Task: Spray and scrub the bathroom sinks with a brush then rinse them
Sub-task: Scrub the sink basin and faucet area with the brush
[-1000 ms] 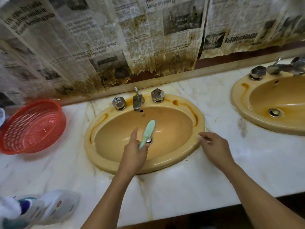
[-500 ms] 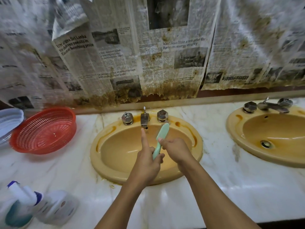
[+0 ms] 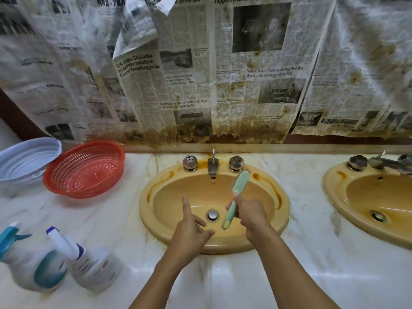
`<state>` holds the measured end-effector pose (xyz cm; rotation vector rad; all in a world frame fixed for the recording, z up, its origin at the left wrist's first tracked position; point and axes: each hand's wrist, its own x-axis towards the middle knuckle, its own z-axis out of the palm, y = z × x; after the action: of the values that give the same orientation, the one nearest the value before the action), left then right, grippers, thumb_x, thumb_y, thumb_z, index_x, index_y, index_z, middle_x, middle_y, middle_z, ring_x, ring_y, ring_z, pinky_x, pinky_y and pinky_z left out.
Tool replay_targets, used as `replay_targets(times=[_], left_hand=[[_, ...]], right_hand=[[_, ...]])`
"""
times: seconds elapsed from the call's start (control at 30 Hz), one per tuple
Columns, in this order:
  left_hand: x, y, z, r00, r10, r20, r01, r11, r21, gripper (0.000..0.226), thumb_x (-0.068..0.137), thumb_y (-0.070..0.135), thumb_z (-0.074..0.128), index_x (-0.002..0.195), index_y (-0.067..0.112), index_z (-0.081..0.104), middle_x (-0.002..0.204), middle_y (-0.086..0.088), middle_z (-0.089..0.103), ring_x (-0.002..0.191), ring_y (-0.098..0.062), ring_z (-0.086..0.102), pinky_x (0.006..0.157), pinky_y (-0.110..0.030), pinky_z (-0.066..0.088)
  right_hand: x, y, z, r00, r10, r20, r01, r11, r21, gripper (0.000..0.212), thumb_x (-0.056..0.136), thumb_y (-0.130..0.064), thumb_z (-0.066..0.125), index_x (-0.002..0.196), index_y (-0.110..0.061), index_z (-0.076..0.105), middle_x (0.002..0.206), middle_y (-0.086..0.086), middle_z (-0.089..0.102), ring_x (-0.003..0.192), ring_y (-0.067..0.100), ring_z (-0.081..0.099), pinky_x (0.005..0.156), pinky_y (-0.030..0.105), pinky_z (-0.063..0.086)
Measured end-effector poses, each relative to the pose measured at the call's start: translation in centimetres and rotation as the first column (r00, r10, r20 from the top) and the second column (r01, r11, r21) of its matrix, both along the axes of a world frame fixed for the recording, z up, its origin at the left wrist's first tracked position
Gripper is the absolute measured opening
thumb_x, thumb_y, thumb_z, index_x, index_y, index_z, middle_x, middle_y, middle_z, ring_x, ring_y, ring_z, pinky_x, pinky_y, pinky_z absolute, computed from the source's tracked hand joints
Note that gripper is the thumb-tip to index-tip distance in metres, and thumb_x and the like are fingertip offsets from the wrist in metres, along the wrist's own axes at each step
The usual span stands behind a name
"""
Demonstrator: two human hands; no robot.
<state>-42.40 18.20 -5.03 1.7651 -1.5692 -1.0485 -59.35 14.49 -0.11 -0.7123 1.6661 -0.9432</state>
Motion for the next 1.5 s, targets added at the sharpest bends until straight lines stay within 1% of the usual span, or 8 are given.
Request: replay_targets(times=[0.2, 0.3, 0.43, 0.6, 0.77, 0.97, 1.17, 1.5], left_hand=[[9.1, 0.5, -4.1, 0.945, 0.124, 0.304, -0.111, 0.992, -0.058, 0.113, 0.09, 0.044, 0.075, 0.164, 0.02, -0.006, 0.143, -0.009, 0.051, 0.127, -0.03, 0.055, 0.101, -0.044, 0.048], [12.1, 0.5, -6.1, 0.865, 0.214, 0.454, -0.193, 0.977, -0.091, 0.108, 0.09, 0.058, 0.067, 0.164, 0.012, 0.004, 0.156, -0.017, 0.04, 0.142, -0.036, 0.041, 0.11, -0.054, 0.04], [13.2, 1.0, -8.2, 0.843, 0.244, 0.479, -0.277, 0.961, -0.002, 0.099, 0.093, 0.077, 0.032, 0.165, 0.019, -0.004, 0.171, -0.015, 0.006, 0.158, -0.03, 0.007, 0.126, -0.056, 0.011], [12.7, 1.2, -10.4, 0.766, 0.213, 0.607, -0.232, 0.972, -0.048, 0.091, 0.089, 0.078, -0.006, 0.165, 0.028, -0.003, 0.173, -0.011, -0.005, 0.159, -0.03, -0.005, 0.125, -0.06, -0.004], [12.9, 0.5, -11.3, 0.737, 0.203, 0.645, -0.223, 0.974, -0.051, 0.087, 0.088, 0.078, -0.006, 0.164, 0.036, -0.006, 0.173, -0.006, -0.003, 0.159, -0.029, -0.008, 0.123, -0.063, -0.005], [13.0, 0.1, -11.7, 0.722, 0.203, 0.662, -0.254, 0.967, -0.02, 0.084, 0.089, 0.079, -0.001, 0.164, 0.04, -0.004, 0.174, -0.004, -0.003, 0.159, -0.025, -0.01, 0.123, -0.063, -0.006], [13.0, -0.1, -11.8, 0.72, 0.203, 0.663, -0.264, 0.964, -0.008, 0.083, 0.088, 0.079, 0.0, 0.163, 0.043, -0.005, 0.174, 0.002, -0.005, 0.159, -0.02, -0.014, 0.123, -0.06, -0.009], [13.1, 0.0, -11.8, 0.716, 0.234, 0.658, -0.273, 0.961, -0.045, 0.079, 0.09, 0.081, 0.001, 0.161, 0.048, -0.007, 0.174, 0.006, -0.003, 0.158, -0.016, -0.013, 0.124, -0.058, -0.007]], right_hand=[[-1.9, -0.5, -0.7, 1.0, 0.005, -0.01, -0.006, 0.999, -0.054, 0.033, 0.106, -0.036, 0.05, 0.096, -0.009, 0.067, 0.07, 0.006, 0.061, 0.066, 0.021, 0.059, 0.067, 0.039, 0.051], [-2.3, -0.4, -1.0, 0.989, 0.106, -0.102, -0.112, 0.993, -0.047, 0.017, 0.104, -0.023, 0.054, 0.105, -0.012, 0.066, 0.079, 0.006, 0.057, 0.071, 0.019, 0.054, 0.069, 0.038, 0.053], [-2.5, 0.1, -1.3, 0.931, 0.206, -0.302, -0.229, 0.973, -0.042, 0.024, 0.105, -0.025, 0.052, 0.128, -0.026, 0.06, 0.084, 0.003, 0.061, 0.072, 0.016, 0.055, 0.063, 0.032, 0.049], [-2.7, -0.3, -2.2, 0.861, 0.194, -0.471, -0.232, 0.973, -0.022, 0.038, 0.106, -0.03, 0.049, 0.144, -0.025, 0.048, 0.087, 0.0, 0.062, 0.07, 0.017, 0.058, 0.06, 0.034, 0.047], [-2.0, -2.1, -3.1, 0.783, 0.156, -0.602, -0.263, 0.96, -0.094, 0.049, 0.104, -0.019, 0.052, 0.153, -0.022, 0.042, 0.093, -0.006, 0.063, 0.079, 0.014, 0.064, 0.065, 0.033, 0.051], [-0.9, -8.0, -4.4, 0.64, 0.194, -0.744, -0.402, 0.909, -0.109, 0.046, 0.106, -0.027, 0.05, 0.151, -0.021, 0.048, 0.111, 0.004, 0.069, 0.089, 0.018, 0.063, 0.063, 0.029, 0.04], [-1.3, -14.8, -8.4, 0.601, 0.333, -0.727, -0.384, 0.918, 0.103, 0.043, 0.105, -0.033, 0.046, 0.147, -0.024, 0.053, 0.117, 0.015, 0.067, 0.094, 0.033, 0.063, 0.077, 0.039, 0.052], [-0.6, -18.9, -7.6, 0.482, 0.333, -0.81, -0.38, 0.913, 0.149, 0.033, 0.104, -0.029, 0.045, 0.117, -0.007, 0.067, 0.092, 0.011, 0.06, 0.071, 0.022, 0.053, 0.055, 0.031, 0.037]])
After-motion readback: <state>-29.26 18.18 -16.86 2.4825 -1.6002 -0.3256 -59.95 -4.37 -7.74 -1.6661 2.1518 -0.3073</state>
